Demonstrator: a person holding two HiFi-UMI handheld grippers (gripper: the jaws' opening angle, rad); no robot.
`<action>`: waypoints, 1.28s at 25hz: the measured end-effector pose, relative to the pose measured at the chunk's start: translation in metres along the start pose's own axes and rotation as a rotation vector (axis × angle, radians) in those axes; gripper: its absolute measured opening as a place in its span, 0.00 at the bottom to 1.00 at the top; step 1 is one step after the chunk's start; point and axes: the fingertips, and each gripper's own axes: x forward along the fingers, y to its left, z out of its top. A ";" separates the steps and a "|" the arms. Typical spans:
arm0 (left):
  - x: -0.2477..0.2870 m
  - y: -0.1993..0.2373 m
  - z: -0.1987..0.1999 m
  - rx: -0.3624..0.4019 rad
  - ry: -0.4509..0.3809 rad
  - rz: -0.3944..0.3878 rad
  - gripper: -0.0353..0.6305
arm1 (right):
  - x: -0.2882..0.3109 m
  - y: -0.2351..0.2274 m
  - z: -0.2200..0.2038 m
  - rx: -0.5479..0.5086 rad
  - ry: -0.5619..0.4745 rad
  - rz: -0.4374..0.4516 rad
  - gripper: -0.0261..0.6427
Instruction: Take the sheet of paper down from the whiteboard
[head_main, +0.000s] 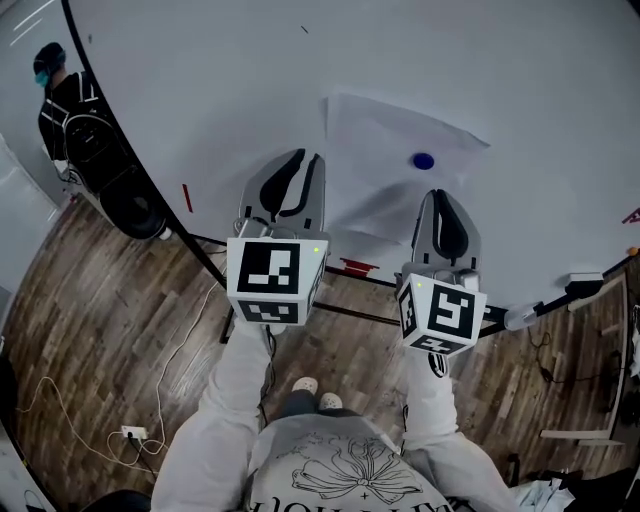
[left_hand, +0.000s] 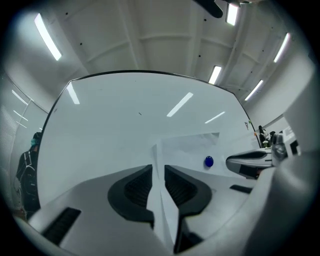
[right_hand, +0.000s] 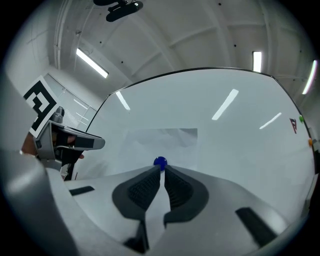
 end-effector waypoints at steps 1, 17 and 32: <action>0.006 0.000 0.003 0.002 -0.007 -0.019 0.17 | 0.004 -0.001 0.002 -0.003 -0.003 -0.009 0.06; 0.048 -0.008 0.034 0.049 -0.100 -0.135 0.27 | 0.038 0.006 0.011 -0.046 -0.002 -0.047 0.27; 0.057 -0.014 0.040 0.014 -0.109 -0.192 0.16 | 0.044 0.007 0.007 -0.053 0.013 -0.048 0.27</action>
